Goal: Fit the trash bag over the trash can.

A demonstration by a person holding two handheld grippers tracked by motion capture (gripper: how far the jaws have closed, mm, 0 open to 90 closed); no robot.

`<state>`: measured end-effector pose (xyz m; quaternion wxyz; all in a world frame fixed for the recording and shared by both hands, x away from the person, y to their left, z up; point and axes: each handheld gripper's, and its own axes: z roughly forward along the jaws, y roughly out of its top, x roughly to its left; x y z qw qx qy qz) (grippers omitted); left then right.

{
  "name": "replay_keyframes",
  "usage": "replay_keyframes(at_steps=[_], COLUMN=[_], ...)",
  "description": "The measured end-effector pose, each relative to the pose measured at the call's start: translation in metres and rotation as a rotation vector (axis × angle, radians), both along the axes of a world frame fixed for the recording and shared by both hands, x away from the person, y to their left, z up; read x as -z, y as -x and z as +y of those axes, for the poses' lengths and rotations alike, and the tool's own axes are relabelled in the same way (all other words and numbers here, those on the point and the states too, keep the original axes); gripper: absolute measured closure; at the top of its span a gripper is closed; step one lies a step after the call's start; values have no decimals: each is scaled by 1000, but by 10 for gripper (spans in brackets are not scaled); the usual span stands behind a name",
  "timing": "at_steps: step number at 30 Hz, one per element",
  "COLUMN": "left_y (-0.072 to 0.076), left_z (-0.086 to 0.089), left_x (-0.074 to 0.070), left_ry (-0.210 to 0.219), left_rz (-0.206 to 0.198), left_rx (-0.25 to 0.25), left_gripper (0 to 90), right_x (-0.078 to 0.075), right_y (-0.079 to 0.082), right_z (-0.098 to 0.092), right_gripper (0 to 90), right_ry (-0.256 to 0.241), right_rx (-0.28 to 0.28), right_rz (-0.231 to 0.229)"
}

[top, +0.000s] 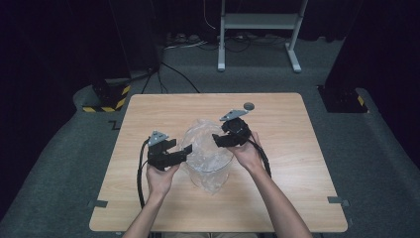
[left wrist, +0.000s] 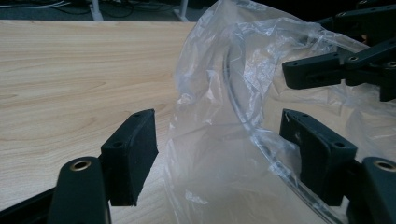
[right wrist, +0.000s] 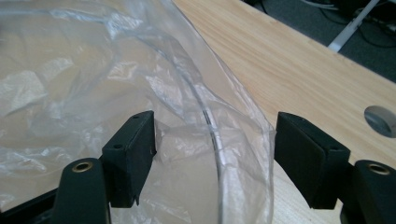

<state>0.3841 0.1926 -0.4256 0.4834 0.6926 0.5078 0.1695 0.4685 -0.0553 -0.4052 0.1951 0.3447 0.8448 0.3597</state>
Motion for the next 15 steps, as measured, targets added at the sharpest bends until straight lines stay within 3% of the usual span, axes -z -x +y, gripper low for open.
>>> replay_keyframes(at_steps=[3, 5, 8, 12, 15], left_y=[0, 0, -1, -3, -4], left_z=[0, -1, -1, -2, -5], left_x=[0, 0, 0, -2, -6], left_ry=[-1, -2, 0, 1, -5], left_rz=[2, 0, -1, -3, -6], left_rx=[-1, -1, 1, 3, 3], left_gripper=[287, 290, 290, 288, 289], right_x=[1, -6, -23, -34, -32], right_y=[-1, 3, 16, 38, 48], right_z=[-1, -5, -12, -16, -13], right_gripper=[295, 298, 298, 330, 344], right_ry=[-15, -61, -156, -205, -175], right_rx=[-6, -12, -33, -100, -130], right_rz=[10, -13, -69, -95, -94])
